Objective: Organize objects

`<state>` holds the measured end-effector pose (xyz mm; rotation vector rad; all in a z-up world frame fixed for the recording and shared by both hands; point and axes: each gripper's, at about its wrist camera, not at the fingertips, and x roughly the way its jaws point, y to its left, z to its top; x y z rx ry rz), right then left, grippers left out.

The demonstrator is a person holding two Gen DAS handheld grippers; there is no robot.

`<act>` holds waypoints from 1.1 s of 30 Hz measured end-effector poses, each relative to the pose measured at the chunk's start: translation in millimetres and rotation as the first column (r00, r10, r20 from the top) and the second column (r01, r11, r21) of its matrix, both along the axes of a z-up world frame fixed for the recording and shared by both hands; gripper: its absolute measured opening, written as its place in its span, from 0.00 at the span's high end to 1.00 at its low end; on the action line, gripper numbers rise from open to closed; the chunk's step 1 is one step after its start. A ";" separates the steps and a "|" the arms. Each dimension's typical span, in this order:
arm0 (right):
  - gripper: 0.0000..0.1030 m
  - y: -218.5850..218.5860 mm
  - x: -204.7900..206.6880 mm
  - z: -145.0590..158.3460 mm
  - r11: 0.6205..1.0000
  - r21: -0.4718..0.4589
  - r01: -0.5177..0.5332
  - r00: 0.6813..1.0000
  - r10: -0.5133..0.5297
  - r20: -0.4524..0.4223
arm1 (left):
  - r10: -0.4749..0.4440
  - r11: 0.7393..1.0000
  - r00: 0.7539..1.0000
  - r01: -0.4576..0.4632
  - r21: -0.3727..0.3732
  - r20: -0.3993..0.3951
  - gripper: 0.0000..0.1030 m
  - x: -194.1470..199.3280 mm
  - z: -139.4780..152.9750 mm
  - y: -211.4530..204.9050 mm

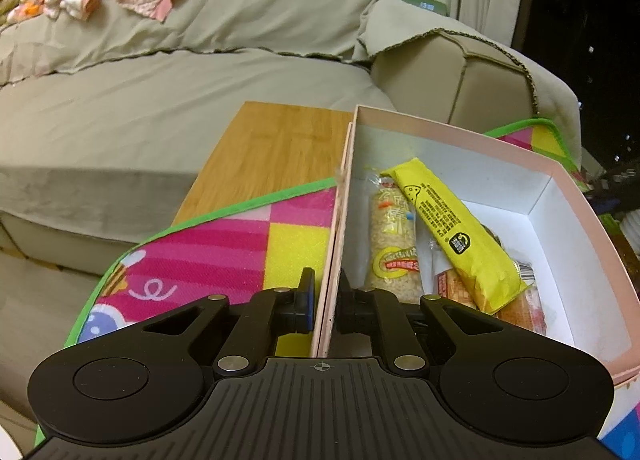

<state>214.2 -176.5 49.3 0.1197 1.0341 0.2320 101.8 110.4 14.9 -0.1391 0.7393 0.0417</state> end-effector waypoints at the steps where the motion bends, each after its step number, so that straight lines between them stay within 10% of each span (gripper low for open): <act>1: 0.68 -3.7 -7.3 2.7 1.000 0.019 0.000 1.000 0.000 0.014 | 0.000 1.000 1.000 0.000 0.002 -0.001 0.89 -0.2 0.1 -0.5; 9: 0.63 36.5 -75.7 20.6 0.980 -0.013 -0.198 0.967 0.197 0.162 | 0.006 1.000 1.000 -0.006 0.020 -0.001 0.89 1.4 0.7 -5.1; 16: 0.88 87.7 -51.3 24.6 0.969 -0.132 -0.209 0.944 0.235 0.230 | 0.011 1.000 1.000 -0.011 0.021 0.000 0.87 1.3 0.3 -3.2; 20: 0.47 69.8 -18.5 11.7 0.988 -0.081 -0.130 0.967 0.145 0.208 | 0.002 1.000 1.000 -0.002 0.013 0.005 0.87 -0.2 0.0 -0.4; 23: 0.42 47.5 -2.8 -0.2 0.997 -0.001 -0.079 0.986 0.079 0.150 | -0.006 1.000 1.000 0.006 0.008 0.011 0.86 0.1 -0.4 0.9; 33: 0.68 27.4 -29.2 -5.8 0.995 0.081 -0.064 0.995 0.057 0.082 | -0.014 1.000 1.000 0.014 -0.006 0.016 0.86 0.0 -0.7 3.4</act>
